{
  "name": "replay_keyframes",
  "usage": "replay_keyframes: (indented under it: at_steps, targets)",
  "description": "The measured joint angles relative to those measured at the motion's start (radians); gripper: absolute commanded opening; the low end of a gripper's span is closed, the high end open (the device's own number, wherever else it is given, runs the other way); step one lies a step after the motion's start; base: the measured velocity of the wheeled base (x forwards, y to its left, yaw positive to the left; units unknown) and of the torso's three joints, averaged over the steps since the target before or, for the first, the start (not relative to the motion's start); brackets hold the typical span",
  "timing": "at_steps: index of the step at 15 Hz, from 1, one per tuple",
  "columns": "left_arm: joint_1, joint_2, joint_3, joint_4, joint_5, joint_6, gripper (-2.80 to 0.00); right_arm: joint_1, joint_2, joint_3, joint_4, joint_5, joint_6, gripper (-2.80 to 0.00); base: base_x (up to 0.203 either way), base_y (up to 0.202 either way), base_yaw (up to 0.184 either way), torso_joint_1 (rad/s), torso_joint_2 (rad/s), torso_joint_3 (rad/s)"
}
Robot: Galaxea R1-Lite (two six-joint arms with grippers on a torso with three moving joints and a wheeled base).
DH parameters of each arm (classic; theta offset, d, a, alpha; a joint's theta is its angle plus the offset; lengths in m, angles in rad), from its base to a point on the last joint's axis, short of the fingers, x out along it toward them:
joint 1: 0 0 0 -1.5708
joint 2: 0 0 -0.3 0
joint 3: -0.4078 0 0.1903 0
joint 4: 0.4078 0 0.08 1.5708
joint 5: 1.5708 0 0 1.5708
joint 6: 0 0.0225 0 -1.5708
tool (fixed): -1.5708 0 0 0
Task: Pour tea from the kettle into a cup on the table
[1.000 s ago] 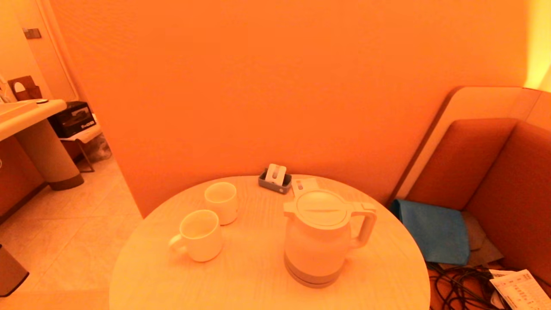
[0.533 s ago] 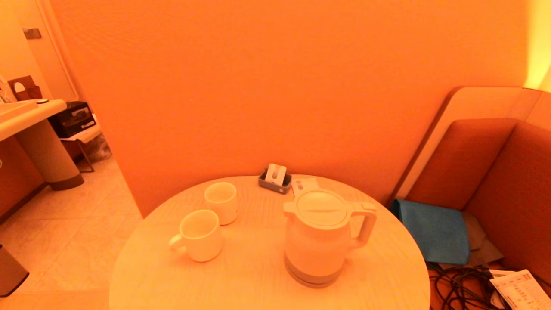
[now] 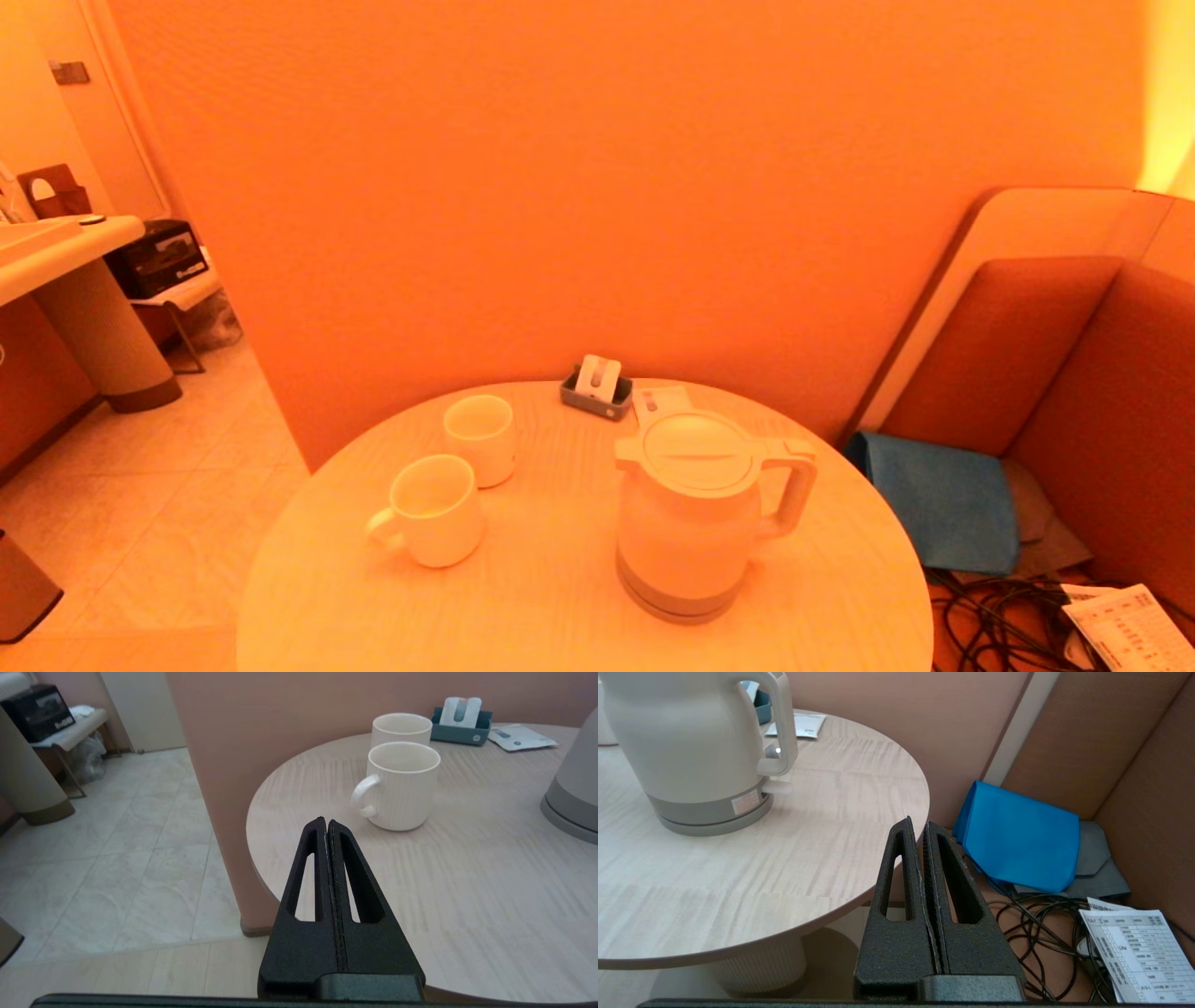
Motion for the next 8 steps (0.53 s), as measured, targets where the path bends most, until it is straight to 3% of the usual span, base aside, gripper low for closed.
replay_keyframes:
  at_steps: [8]
  targets:
    - [0.000,0.000,0.000,-0.001,0.000,0.005,-2.80,0.000,0.000,0.000,0.000,-0.001,0.005,-2.80,0.000,0.000,0.000,0.000,0.00,0.000]
